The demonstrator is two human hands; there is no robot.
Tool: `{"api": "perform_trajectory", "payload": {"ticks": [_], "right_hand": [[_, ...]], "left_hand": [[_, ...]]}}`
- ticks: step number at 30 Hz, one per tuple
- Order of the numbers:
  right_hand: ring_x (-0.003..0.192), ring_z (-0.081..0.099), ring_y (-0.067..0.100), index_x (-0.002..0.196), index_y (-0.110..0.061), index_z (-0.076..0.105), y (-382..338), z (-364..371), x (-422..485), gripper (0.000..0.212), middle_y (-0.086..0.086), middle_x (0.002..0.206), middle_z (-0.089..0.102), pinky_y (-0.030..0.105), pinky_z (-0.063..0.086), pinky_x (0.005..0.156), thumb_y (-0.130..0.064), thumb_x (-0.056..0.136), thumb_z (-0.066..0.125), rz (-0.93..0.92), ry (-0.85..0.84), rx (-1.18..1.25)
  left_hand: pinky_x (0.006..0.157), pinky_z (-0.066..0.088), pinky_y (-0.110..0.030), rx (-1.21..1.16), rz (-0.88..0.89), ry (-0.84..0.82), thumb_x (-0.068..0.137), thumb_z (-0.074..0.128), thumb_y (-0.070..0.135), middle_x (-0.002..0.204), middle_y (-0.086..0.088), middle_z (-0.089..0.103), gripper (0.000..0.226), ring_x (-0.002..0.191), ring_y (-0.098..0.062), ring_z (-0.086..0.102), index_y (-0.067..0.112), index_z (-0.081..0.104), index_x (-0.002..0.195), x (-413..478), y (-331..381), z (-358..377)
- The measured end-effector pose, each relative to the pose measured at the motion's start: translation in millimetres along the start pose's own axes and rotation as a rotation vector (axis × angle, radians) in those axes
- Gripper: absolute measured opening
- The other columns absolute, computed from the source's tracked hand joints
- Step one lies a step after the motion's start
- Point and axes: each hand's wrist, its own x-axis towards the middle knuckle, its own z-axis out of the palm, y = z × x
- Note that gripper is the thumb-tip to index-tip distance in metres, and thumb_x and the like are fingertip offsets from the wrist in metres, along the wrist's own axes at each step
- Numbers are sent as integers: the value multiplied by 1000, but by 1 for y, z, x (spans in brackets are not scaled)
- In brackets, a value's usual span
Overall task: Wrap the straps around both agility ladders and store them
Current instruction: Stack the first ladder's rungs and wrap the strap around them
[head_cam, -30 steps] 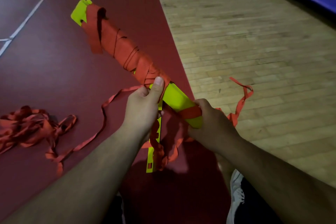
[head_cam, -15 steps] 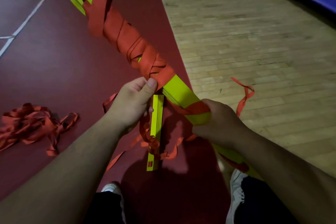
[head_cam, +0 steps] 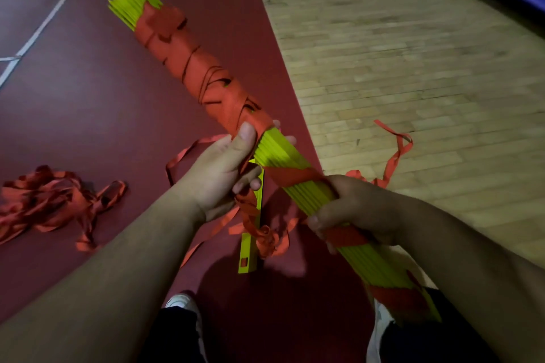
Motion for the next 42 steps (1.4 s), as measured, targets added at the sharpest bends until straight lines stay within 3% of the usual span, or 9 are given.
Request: {"api": "perform_trajectory", "payload": {"ticks": [5,9,16,21,29,33,35,38,42], "right_hand": [[50,61,20,90,-8,62,-1,-16,-3,20,10,68,64,27,52,46,-13,71,67,50,-100,109],[65,68,23,103,-10,64,5,-18,5,32,20,85,69,29,54,58,-18,74,74,-61,45,46],[96,64,5,134,-35,50,12,-4,13,86,-14,109,66,30,53,84,-60,61,87,-107,385,-722],[94,65,25,123,-30,52,22,5,22,53,-1,102,67,37,52,78,-61,83,68,-87,528,-950],[75,56,24,97,-26,47,26,1,18,30,-5,79,56,34,39,64,-55,93,56,-113,667,-840],[80,58,23,84,-21,54,24,-1,21,32,-1,82,60,35,40,64,-52,90,61,-62,625,-653],[77,58,21,81,-18,59,22,-4,21,32,0,78,61,34,39,63,-48,90,64,-60,596,-556],[70,57,18,81,-14,65,16,-2,18,30,1,74,62,32,38,61,-43,91,66,-68,556,-455],[74,65,26,85,-12,72,12,-1,16,27,11,82,72,32,42,65,-39,90,69,-90,546,-335]], "left_hand": [[53,43,-20,-2,6,43,67,77,67,103,-7,67,94,36,0,30,-6,55,121,-1,-3,-3],[46,32,-18,124,28,236,84,61,65,85,-3,63,55,39,-4,38,11,58,94,2,-4,7],[49,38,-22,127,-102,511,92,52,54,50,10,50,40,36,-3,38,17,61,79,8,-6,15],[41,42,-19,174,-183,626,81,58,64,50,2,39,55,42,-10,40,11,58,93,10,-15,9],[45,38,-19,365,-134,394,101,47,41,38,9,37,37,38,-5,38,5,55,96,9,-13,1],[54,44,-25,448,-89,339,100,45,42,50,3,47,54,38,-4,37,-9,61,91,8,-13,-3],[54,43,-27,450,-93,348,91,44,55,55,-3,51,62,37,-5,39,-3,66,90,7,-13,-5],[58,41,-28,435,-116,412,81,38,72,44,1,41,95,38,-9,43,-19,58,103,8,-12,-10],[64,41,-31,375,-146,549,94,31,68,38,2,40,79,38,-15,42,-1,65,80,11,-10,-10]]}}
